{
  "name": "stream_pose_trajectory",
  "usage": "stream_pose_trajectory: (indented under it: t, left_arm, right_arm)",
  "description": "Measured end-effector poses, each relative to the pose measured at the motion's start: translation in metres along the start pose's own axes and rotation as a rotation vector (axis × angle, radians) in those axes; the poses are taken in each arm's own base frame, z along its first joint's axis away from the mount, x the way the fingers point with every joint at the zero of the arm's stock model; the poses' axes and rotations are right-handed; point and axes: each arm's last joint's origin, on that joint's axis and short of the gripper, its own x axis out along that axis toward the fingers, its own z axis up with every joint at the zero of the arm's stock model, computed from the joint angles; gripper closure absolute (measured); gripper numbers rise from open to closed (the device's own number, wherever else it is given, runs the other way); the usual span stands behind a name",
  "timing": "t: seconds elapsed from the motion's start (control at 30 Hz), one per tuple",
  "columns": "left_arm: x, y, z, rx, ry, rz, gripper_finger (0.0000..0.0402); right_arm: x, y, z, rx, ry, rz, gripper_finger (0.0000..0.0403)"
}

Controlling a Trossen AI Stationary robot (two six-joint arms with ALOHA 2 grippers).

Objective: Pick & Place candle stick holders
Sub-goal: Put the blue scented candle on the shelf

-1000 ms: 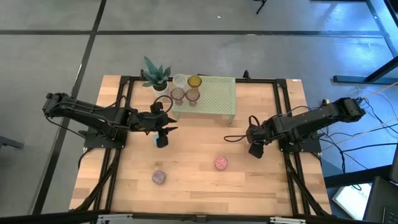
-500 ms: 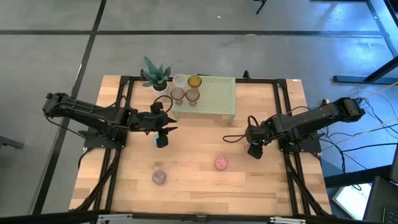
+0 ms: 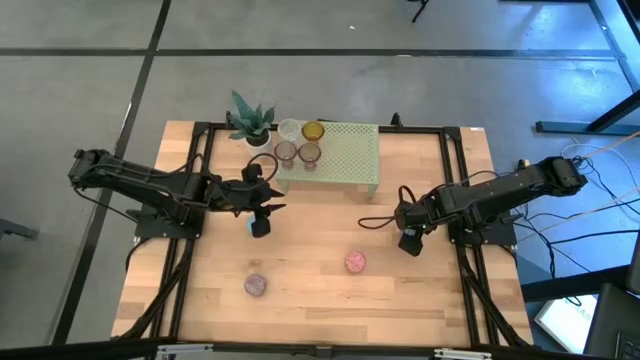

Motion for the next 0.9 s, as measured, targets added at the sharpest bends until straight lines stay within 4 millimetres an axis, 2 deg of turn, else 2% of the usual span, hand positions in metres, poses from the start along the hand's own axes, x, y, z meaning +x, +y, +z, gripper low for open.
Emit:
stream_pose_trajectory:
  t: [0.13,0.23,0.57,0.9]
  left_arm:
    - [0.0,0.0,0.0,0.0,0.0,0.0,0.0276]
    - [0.0,0.0,0.0,0.0,0.0,0.0,0.0276]
    - [0.0,0.0,0.0,0.0,0.0,0.0,0.0276]
    - [0.0,0.0,0.0,0.0,0.0,0.0,0.0276]
  right_arm:
    - [0.0,0.0,0.0,-0.001,0.0,0.0,0.0026]
    - [0.0,0.0,0.0,-0.02,0.002,-0.002,0.0015]
    - [0.015,-0.009,-0.01,0.022,0.058,-0.016,0.0013]
    - [0.016,-0.01,-0.008,-0.05,0.003,-0.063,0.0013]
